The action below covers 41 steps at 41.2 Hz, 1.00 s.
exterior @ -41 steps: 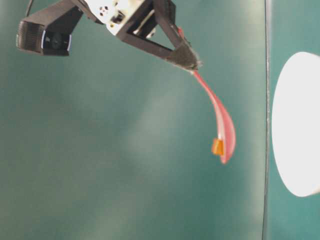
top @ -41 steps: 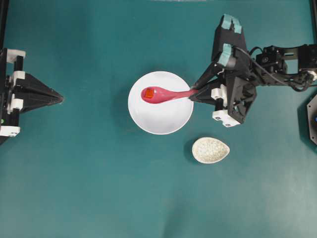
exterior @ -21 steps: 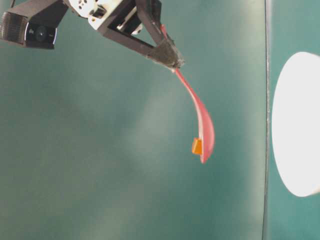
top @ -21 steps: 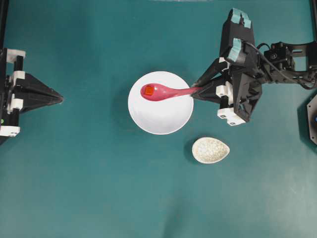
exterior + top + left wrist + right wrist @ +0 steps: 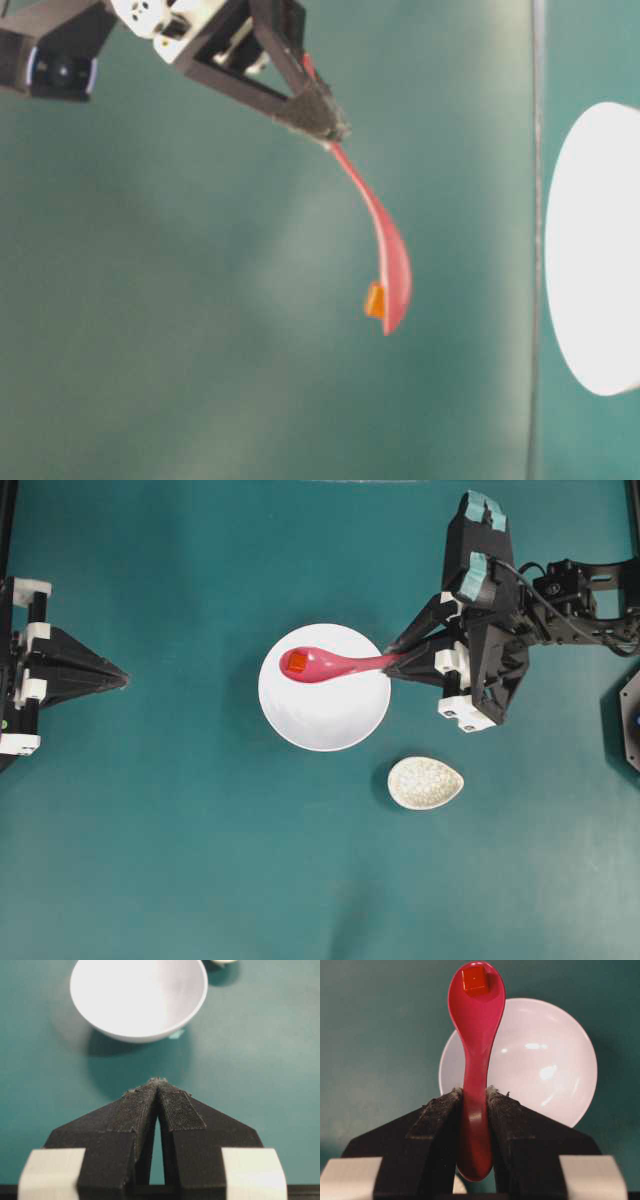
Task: Grip the spoon and scoop the red block from the bowl with right arm.
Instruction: 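Hold the loaded spoon steady above the white bowl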
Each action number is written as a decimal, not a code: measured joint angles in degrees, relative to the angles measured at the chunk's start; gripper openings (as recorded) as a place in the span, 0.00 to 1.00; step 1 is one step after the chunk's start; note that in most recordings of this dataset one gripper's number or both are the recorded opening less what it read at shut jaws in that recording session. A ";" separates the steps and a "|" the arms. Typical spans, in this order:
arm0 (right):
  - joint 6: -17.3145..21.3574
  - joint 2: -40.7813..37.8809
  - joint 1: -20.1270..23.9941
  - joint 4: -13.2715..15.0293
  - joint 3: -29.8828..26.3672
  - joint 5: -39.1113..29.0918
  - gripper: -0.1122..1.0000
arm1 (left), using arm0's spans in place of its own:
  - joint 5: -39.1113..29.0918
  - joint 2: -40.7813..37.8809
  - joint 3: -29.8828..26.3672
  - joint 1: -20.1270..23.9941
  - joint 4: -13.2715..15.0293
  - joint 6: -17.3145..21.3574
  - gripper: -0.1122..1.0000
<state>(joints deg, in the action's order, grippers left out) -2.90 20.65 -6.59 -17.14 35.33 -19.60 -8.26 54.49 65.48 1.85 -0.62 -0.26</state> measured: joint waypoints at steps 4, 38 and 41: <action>-0.09 0.26 0.00 0.09 0.00 0.00 0.31 | 0.00 0.00 0.00 0.00 0.00 0.00 0.10; -0.88 1.32 0.00 1.23 0.00 -0.09 0.31 | -0.09 0.00 0.00 0.00 0.00 0.44 0.10; -0.97 1.41 0.00 1.23 0.00 -0.09 0.31 | -0.09 0.00 0.00 -0.09 0.09 0.35 0.10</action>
<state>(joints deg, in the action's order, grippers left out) -3.87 22.06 -6.59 -15.91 35.33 -19.69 -8.35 54.49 65.48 1.76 -0.53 0.09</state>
